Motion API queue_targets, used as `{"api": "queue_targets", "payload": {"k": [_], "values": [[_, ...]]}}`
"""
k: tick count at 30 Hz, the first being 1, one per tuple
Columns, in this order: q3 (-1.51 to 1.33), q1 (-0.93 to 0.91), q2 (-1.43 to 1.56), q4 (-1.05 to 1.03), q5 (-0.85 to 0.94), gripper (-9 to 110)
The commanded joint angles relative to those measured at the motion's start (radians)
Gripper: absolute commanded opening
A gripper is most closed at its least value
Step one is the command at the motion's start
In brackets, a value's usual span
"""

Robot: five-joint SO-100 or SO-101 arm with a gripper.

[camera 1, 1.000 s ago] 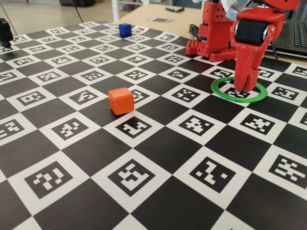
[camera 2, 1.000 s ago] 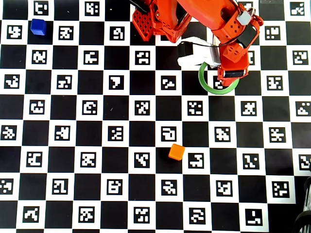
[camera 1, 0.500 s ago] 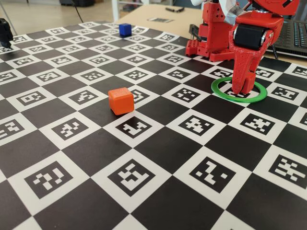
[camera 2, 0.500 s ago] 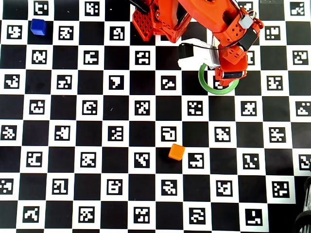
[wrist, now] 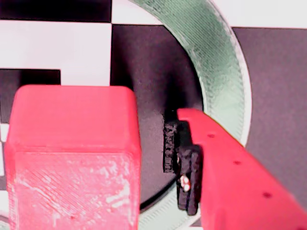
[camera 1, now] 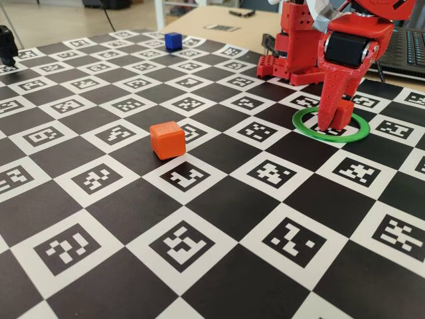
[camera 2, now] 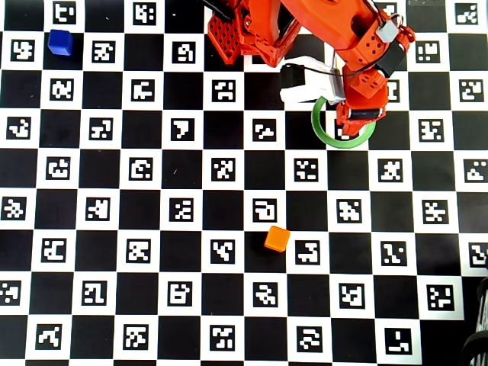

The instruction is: Grab the red cube then put it in the green circle then put the blue cube on top and finally the orange cube on top

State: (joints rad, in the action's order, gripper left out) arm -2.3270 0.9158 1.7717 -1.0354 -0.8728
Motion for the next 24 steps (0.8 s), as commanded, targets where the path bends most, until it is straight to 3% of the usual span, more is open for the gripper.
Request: {"api": "queue_targets", "payload": {"k": [1, 9, 13, 19, 24], "values": [[0.031, 0.002, 0.069, -0.038, 0.006, 30], [0.152, -0.043, 0.15, -0.221, 0.048, 30], [0.265, -0.11, 0.179, -0.331, 0.173, 30], [0.387, -0.348, 0.247, -0.403, 0.436, 30], [0.529, -0.666, 0.196, -0.494, 0.664, 30]]}}
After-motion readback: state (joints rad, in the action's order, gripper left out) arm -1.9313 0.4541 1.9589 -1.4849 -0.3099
